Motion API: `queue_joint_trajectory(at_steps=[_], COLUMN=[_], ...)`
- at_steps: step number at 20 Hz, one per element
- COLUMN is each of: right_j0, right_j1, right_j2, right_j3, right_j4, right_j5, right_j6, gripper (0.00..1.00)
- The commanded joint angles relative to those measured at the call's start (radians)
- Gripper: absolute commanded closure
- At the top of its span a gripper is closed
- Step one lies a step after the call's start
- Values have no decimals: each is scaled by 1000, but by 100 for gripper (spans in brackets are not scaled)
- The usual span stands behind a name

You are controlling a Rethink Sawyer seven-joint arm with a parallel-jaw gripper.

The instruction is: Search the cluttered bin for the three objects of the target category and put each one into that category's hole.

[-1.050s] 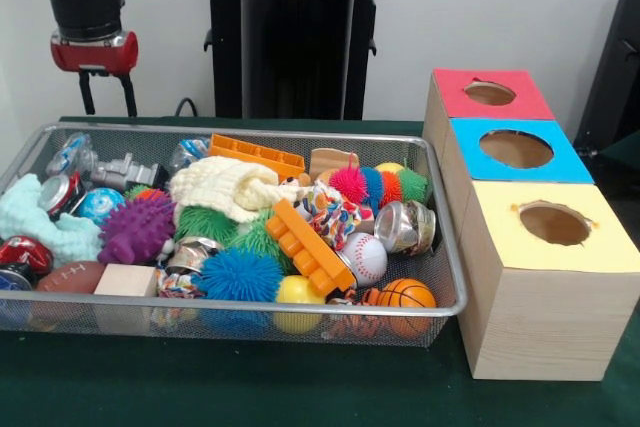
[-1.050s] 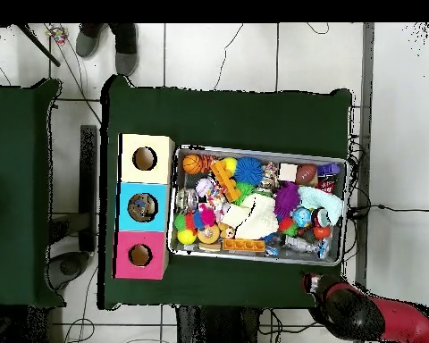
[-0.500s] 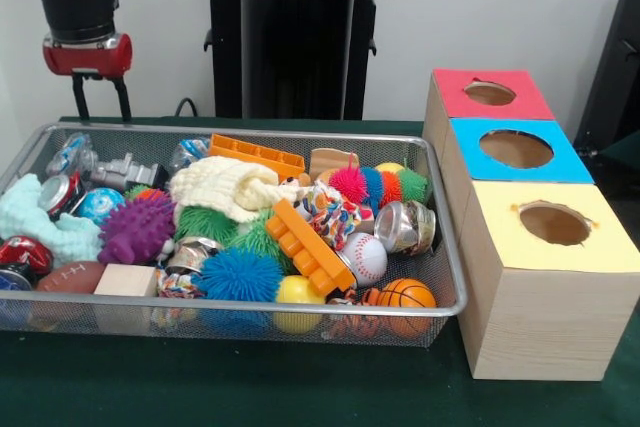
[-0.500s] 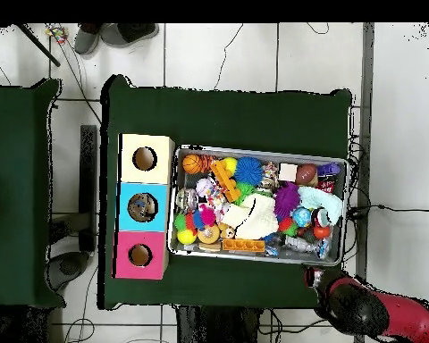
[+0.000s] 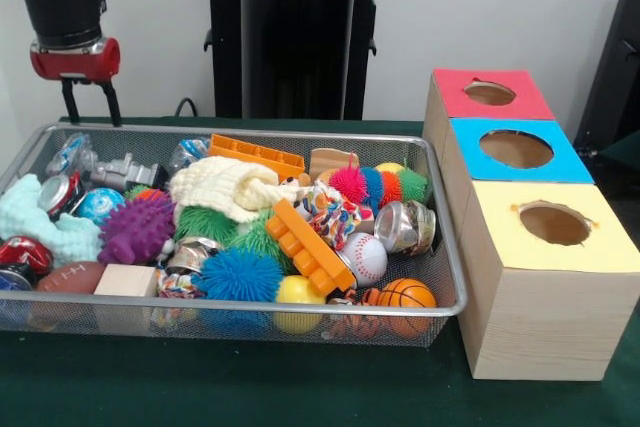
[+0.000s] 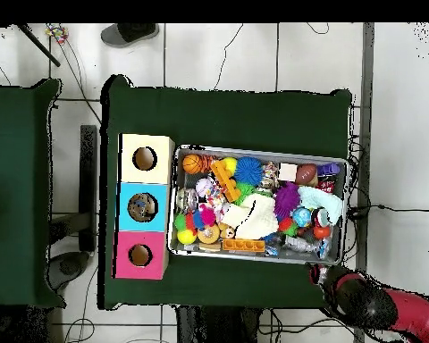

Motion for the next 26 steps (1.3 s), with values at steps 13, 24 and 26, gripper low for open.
queue_joint_trajectory(at_steps=[13, 24, 26], right_j0=[10, 54, 59], right_j1=[66, 50, 45], right_j2=[73, 55, 57], right_j3=[-160, -157, -156], right_j4=[-27, -29, -24], right_j5=[96, 84, 91], right_j6=[-200, -140, -139], gripper=[0, 0, 0])
